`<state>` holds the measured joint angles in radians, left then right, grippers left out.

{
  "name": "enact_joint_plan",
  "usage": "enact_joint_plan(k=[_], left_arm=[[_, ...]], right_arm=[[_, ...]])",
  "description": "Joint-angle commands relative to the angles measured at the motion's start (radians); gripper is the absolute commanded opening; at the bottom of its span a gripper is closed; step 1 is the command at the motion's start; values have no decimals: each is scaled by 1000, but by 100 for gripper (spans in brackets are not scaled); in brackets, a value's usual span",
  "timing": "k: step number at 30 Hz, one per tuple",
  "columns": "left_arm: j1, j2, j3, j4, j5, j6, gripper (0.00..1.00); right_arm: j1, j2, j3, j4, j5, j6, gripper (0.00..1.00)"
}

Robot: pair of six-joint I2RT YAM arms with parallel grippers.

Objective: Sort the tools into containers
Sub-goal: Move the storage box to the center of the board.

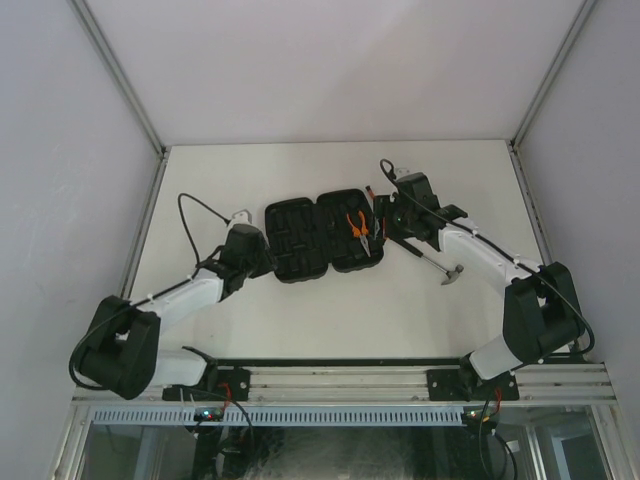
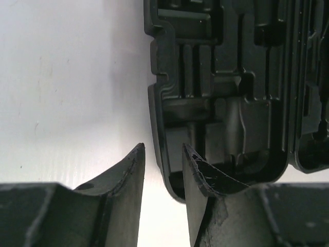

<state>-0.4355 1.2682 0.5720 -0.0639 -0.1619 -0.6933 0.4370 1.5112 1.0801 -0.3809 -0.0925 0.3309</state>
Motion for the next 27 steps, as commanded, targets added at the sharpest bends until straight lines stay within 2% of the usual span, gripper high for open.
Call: enact_joint_plan(k=[1,6,14,20,27], left_arm=[[19,80,76,60,19,50,38],[25,157,95,106,42,57,36],[37,229,114,108,-1,41,29],[40,247,120,89,-27,30,24],[38,213,90,53,-32,35,13]], right_arm=[[10,-23,38,-8,-7,-2,57],[15,-21,34,-7,-16,-2,56],[29,-19,20,-3,-23,-4,54],[40,-10,17,-7,-23,-9,52],[57,-14,13,-15,-7,-15,50]])
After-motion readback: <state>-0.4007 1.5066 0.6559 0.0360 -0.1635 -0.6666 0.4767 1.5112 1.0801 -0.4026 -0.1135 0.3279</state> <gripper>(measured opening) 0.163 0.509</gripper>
